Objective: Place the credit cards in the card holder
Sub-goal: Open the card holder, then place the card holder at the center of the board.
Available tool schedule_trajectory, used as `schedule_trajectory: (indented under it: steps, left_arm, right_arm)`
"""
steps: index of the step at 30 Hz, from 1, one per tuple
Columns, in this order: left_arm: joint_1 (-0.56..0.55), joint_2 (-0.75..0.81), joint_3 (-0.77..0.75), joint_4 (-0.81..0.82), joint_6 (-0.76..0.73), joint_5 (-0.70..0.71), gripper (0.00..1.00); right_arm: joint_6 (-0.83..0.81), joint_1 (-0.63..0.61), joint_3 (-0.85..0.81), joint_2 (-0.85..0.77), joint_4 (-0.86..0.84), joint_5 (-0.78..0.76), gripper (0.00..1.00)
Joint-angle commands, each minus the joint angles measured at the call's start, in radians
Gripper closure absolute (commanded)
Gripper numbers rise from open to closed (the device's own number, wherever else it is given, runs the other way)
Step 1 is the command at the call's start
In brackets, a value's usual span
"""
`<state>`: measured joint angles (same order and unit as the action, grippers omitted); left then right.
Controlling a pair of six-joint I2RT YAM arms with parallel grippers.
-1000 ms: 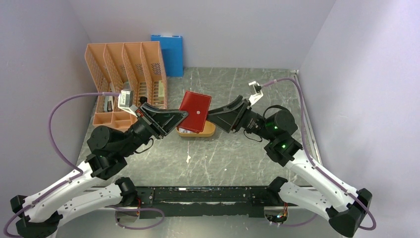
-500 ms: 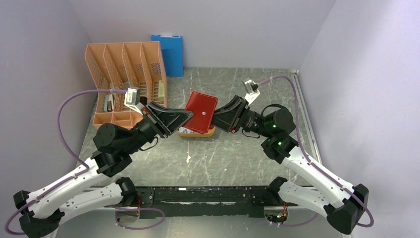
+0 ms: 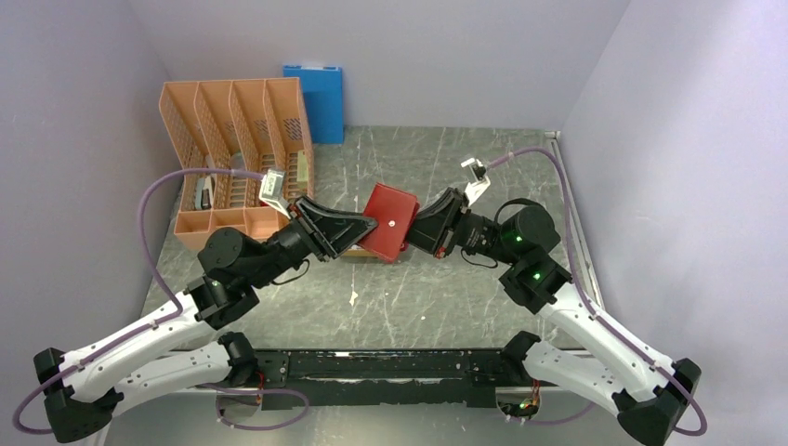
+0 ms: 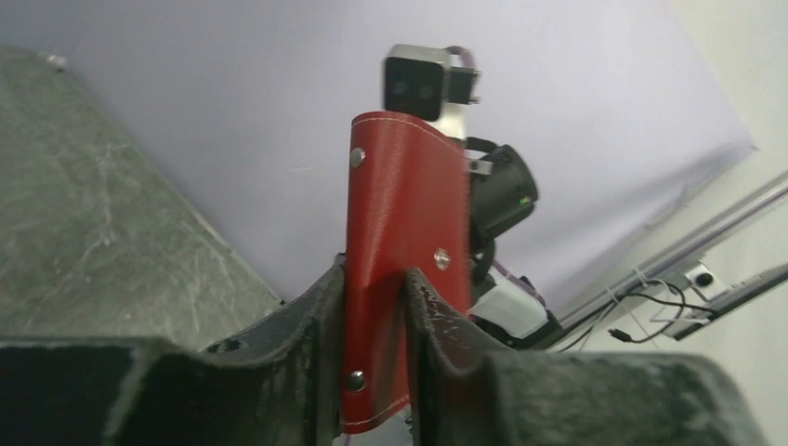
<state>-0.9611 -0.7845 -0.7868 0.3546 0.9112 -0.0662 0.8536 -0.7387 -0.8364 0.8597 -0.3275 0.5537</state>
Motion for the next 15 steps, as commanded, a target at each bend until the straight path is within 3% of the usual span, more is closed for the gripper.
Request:
schedule_trajectory:
  steps: [1, 9, 15]
  left_arm:
    - [0.000, 0.012, 0.029, -0.090, -0.057, 0.064, 0.62]
    - [0.001, 0.035, 0.078, -0.185, -0.088, 0.136, 0.33]
    - [0.000, 0.055, 0.153, -0.250, -0.087, 0.197, 0.29]
  right_arm:
    - [-0.107, -0.002, -0.050, -0.056, 0.144, -0.040, 1.00]
    - [-0.195, -0.002, -0.003, -0.123, 0.353, -0.117, 1.00]
    - [-0.232, -0.001, 0.078, -0.154, 0.438, -0.170, 1.00]
